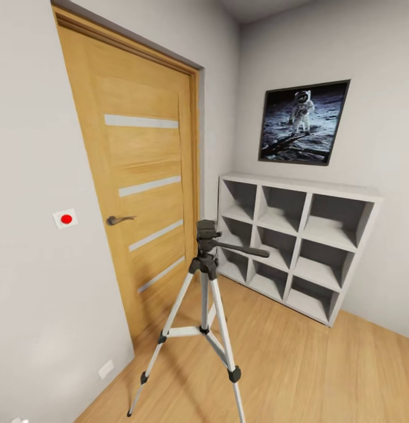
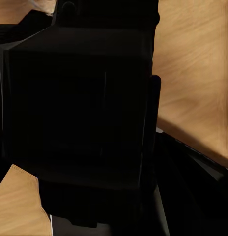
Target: Attach the digital camera to the camera tripod in the bedroom.
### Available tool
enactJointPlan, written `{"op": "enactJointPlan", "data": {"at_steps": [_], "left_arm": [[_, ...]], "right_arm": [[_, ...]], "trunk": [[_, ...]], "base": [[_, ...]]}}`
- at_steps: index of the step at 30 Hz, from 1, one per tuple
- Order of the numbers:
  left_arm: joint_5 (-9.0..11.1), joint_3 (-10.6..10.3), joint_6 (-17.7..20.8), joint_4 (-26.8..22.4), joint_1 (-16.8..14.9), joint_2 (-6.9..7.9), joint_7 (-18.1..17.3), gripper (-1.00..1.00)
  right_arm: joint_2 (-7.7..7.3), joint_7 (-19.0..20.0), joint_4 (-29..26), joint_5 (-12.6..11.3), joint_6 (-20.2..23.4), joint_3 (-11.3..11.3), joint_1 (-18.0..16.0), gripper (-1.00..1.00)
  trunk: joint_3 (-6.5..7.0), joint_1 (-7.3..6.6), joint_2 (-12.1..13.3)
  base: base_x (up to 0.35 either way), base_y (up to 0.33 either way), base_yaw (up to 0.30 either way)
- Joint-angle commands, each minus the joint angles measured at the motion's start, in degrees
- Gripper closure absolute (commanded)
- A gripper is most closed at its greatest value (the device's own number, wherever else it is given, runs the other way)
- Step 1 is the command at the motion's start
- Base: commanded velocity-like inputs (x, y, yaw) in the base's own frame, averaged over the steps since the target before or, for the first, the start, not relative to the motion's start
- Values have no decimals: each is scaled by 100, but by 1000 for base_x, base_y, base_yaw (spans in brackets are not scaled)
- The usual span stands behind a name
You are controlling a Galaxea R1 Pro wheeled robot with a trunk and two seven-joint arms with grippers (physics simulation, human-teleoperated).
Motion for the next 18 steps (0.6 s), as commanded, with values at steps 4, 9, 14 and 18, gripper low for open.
{"op": "enactJointPlan", "data": {"at_steps": [4,9,14,18], "left_arm": [[28,-46,-12,-2,0,0,16,100],[31,-43,-15,-2,0,0,16,100],[59,-43,-16,-2,0,0,16,100],[72,-42,-16,-2,0,0,16,100]], "right_arm": [[3,13,17,62,-6,-43,-5,-100],[6,18,18,71,5,-41,-5,-100],[6,8,17,69,7,-43,-5,-100],[6,6,17,61,8,-47,-5,-100]], "trunk": [[-2,4,-3],[-2,4,-3],[-2,4,-3],[-2,4,-3]], "base": [[190,-237,0],[189,-237,0],[97,-122,57],[29,-36,190]]}}
